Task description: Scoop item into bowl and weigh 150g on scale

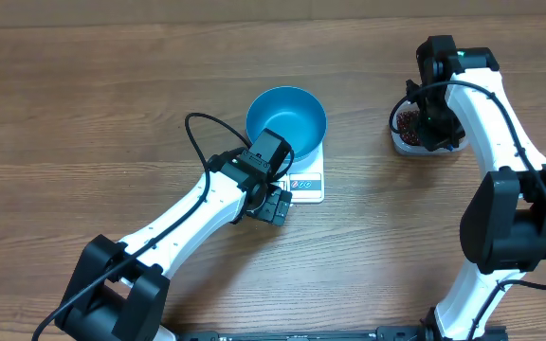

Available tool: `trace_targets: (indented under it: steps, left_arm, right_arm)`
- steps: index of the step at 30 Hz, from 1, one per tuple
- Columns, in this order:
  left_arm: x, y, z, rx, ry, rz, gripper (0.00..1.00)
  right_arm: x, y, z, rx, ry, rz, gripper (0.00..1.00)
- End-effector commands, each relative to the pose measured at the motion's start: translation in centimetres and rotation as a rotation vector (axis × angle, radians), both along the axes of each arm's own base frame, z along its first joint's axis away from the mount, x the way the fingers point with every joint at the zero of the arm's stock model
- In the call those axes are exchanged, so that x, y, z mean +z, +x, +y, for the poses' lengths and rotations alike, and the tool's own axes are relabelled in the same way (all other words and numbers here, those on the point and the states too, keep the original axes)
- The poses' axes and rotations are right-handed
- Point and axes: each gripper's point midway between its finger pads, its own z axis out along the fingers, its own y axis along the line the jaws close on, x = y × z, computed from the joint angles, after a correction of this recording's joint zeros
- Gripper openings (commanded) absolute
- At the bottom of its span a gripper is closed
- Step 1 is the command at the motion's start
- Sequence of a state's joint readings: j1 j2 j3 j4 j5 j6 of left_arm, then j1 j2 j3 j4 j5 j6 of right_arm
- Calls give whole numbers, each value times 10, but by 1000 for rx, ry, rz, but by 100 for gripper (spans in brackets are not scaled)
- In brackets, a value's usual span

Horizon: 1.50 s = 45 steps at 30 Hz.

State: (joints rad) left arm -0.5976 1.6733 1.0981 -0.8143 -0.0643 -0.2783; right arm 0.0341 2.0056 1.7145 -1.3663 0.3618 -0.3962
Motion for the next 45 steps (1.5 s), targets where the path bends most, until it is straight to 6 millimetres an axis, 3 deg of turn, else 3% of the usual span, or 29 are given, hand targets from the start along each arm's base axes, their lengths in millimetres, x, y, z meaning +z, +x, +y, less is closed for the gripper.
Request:
trace_targets:
  steps: [1, 11, 23, 36, 45]
  left_arm:
    - [-6, -4, 2, -17, 4, 21, 100]
    - [-6, -4, 2, -16, 4, 21, 100]
    - [-6, -4, 2, -16, 4, 21, 100]
    - [-6, -5, 3, -16, 7, 26, 99]
    - [-6, -5, 3, -16, 7, 26, 100]
  right_arm:
    - [5, 3, 3, -7, 27, -26, 4]
    - [31, 5, 2, -3, 23, -92, 4]
    - [41, 11, -27, 6, -143, -113, 4]
    - [8, -6, -11, 9, -33, -40, 4]
    - [-3, -8, 14, 2, 130, -27, 4]
